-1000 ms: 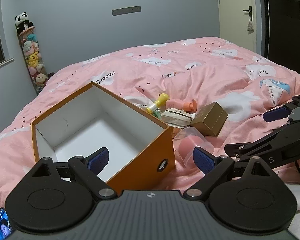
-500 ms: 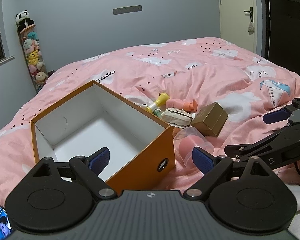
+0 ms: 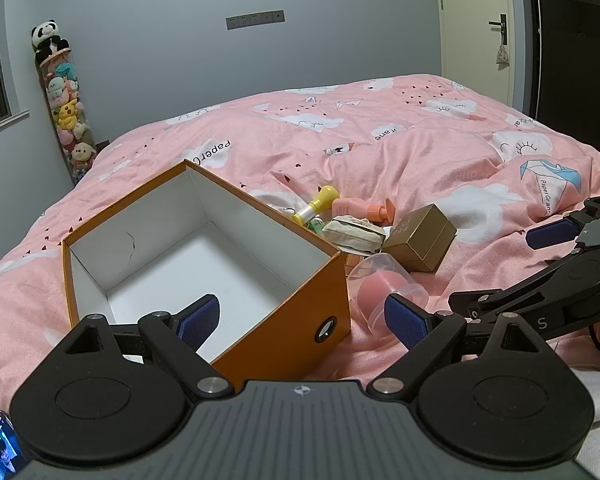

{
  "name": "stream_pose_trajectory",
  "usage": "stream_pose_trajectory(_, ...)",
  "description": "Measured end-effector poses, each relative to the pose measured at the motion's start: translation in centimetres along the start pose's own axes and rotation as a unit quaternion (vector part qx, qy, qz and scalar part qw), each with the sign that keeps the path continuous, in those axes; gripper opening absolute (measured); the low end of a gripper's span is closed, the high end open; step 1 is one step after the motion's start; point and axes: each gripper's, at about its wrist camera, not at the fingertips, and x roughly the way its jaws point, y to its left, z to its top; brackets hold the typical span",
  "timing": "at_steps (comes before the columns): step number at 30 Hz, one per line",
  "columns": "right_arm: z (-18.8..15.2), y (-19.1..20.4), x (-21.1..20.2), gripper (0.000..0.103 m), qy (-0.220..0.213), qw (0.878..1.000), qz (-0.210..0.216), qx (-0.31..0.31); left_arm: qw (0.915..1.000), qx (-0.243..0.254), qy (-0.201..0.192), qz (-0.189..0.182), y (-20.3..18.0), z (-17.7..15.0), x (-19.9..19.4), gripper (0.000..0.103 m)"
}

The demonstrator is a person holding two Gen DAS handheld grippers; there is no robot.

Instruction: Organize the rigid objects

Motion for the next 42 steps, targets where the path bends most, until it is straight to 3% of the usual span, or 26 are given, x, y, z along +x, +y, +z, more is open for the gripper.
stream_pose_trajectory(42, -0.04, -0.08, 0.18, 0.101, 0.008, 1.000, 0.005, 0.003, 1.0000, 0.000, 0.001, -0.001, -0.02, -0.05, 0.02, 0.103)
